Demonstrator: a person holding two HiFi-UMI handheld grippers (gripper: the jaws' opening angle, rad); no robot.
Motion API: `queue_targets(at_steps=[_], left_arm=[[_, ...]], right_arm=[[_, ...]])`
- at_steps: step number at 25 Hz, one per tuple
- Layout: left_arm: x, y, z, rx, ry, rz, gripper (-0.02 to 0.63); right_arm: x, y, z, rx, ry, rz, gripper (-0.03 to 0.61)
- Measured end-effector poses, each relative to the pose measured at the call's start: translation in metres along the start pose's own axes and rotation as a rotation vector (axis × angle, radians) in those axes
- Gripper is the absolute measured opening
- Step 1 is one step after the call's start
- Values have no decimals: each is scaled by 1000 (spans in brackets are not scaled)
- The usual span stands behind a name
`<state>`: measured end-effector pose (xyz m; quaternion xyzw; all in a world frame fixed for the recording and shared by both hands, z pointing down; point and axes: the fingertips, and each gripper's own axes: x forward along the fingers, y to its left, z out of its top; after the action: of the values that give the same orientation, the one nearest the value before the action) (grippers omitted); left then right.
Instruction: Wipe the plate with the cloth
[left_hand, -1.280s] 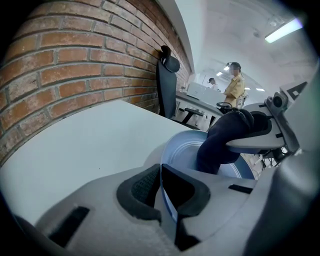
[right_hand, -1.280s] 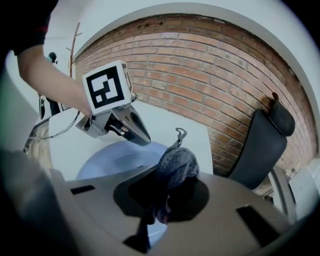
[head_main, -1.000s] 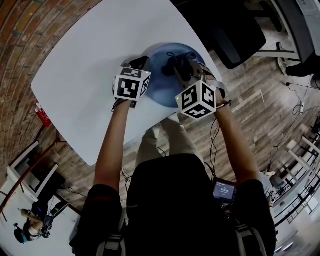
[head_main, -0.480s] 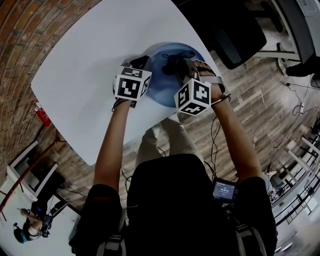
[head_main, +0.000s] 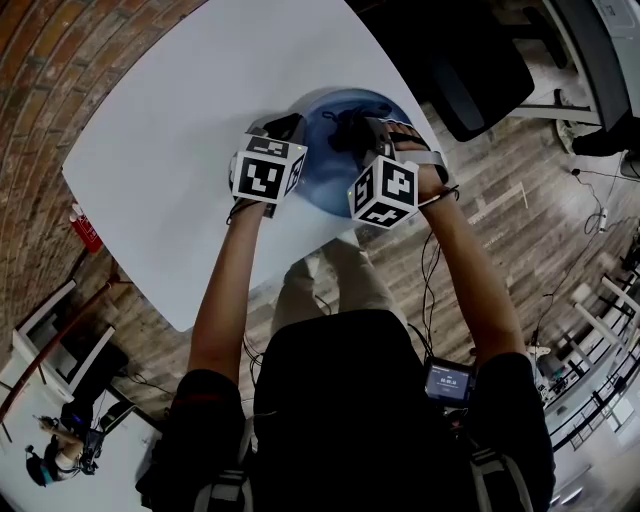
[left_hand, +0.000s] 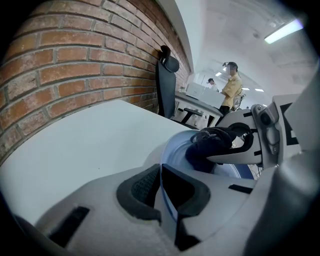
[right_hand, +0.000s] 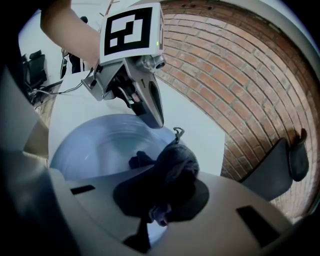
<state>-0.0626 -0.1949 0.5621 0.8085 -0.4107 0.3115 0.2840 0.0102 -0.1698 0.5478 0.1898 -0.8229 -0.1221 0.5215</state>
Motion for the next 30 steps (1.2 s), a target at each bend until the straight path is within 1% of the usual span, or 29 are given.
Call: queue_targets(at_steps=[10, 18, 26, 30], left_arm=[[0, 0, 0, -1, -2, -4, 29], [-1, 0, 0, 9, -2, 5, 29], [-3, 0, 0, 5, -4, 8, 29], [-1, 0, 0, 3, -8, 8, 29]], right_arm=[[7, 1, -1, 21, 17, 16, 41], [2, 2, -4, 22, 27, 4, 41], [-9, 8, -17, 66, 48, 6, 41], [-14, 14, -26, 72, 57, 9, 41]])
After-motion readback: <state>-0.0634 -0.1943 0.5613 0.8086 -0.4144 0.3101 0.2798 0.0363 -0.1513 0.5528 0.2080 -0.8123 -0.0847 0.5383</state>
